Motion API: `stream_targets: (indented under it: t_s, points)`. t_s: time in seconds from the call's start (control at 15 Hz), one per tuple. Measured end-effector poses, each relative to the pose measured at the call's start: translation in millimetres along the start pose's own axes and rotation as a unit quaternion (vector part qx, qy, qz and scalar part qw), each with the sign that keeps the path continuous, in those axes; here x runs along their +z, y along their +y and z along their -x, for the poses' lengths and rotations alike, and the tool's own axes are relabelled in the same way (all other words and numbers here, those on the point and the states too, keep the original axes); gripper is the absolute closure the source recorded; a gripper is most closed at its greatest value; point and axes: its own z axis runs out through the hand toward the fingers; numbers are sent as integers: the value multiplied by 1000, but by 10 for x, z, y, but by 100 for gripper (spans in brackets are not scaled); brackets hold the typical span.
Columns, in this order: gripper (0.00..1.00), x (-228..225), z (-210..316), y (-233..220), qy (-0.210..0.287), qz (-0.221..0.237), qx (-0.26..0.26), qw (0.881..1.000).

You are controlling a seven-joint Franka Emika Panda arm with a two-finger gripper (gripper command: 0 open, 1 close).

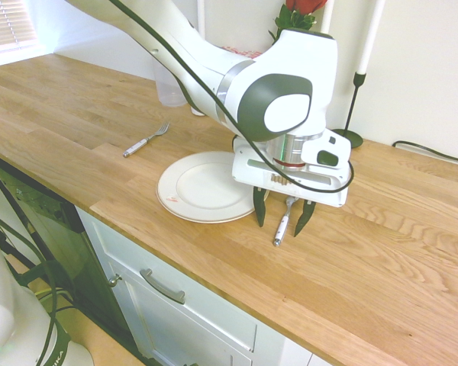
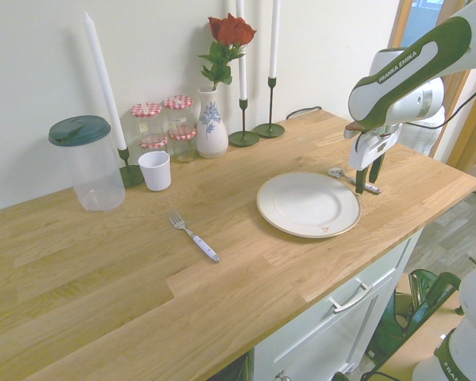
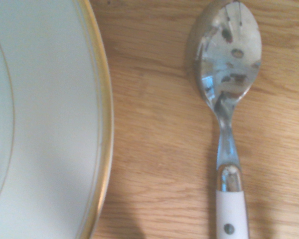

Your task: Put the spoon into the plate

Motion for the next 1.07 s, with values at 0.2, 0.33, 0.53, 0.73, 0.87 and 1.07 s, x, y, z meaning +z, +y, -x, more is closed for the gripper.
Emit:
stream_targets:
  t_s: [0.2, 0.33, 0.53, 0.73, 0.87, 1.07]
  points:
    - [100, 10, 5, -29, -1, -4, 1, 1000]
    - [100, 15, 4, -29, -1, -4, 1, 1000]
    - [100, 24, 11, -27, -2, -4, 1, 1000]
    - [100, 37, 21, -26, -1, -4, 1, 1000]
    - [100, 32, 21, -22, 1, -5, 2, 1000]
    - [100, 30, 33, -25, 3, -6, 2, 1000]
